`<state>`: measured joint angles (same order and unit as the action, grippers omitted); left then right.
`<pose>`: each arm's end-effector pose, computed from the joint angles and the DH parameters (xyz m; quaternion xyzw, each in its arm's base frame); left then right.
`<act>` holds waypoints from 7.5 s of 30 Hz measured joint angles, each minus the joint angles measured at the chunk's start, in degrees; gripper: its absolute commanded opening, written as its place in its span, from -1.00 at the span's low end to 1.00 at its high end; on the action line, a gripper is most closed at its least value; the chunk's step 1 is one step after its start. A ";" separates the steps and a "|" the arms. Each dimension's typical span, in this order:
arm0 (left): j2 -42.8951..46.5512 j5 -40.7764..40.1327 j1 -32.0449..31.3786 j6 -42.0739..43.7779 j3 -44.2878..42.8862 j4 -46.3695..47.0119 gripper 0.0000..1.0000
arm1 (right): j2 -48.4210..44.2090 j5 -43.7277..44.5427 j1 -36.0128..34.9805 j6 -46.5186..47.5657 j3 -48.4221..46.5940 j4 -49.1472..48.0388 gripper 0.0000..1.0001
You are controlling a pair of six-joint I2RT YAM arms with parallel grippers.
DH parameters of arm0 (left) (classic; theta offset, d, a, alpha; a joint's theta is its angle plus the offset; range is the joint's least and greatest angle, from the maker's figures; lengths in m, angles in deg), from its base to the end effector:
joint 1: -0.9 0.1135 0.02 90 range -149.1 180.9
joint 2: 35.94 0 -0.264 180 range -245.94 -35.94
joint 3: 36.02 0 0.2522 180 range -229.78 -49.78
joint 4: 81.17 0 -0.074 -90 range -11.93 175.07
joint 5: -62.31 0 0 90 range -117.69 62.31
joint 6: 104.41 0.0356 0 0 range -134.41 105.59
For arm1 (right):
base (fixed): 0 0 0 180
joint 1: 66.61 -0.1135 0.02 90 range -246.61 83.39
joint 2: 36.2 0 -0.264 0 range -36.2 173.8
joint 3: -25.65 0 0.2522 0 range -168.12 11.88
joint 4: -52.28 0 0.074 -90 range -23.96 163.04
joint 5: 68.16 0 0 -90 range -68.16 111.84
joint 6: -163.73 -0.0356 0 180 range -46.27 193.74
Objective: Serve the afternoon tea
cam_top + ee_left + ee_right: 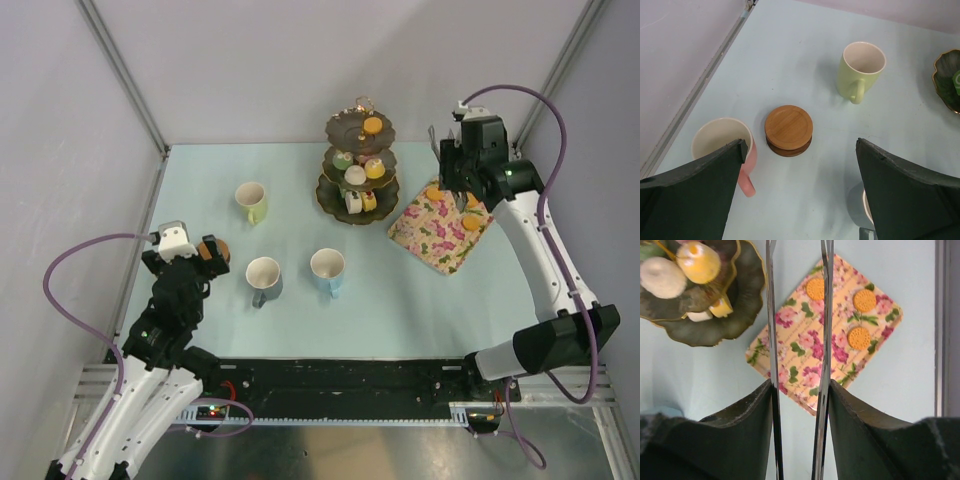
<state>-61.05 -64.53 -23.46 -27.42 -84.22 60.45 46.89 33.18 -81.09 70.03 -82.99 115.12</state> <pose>0.1107 -0.0267 0.2974 -0.1162 0.7694 0.0535 0.6258 0.2946 0.0688 0.4184 -0.0401 0.8919 -0.0176 0.4502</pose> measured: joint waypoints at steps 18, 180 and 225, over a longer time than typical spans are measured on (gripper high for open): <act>-0.02 0.00 -0.02 0.00 0.00 0.00 0.97 | 6.71 0.15 6.32 -4.20 12.59 0.61 0.02; 0.13 0.00 -0.02 0.02 0.00 0.07 0.97 | 20.65 3.74 -24.30 9.94 -33.59 10.29 -0.15; 0.44 0.00 -0.02 0.02 0.02 0.07 0.97 | 28.00 10.58 -22.40 9.51 -32.33 5.86 0.08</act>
<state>-60.61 -64.53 -23.48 -27.40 -84.20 60.51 74.89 43.76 -103.49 79.54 -115.31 120.98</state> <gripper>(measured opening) 0.985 0.523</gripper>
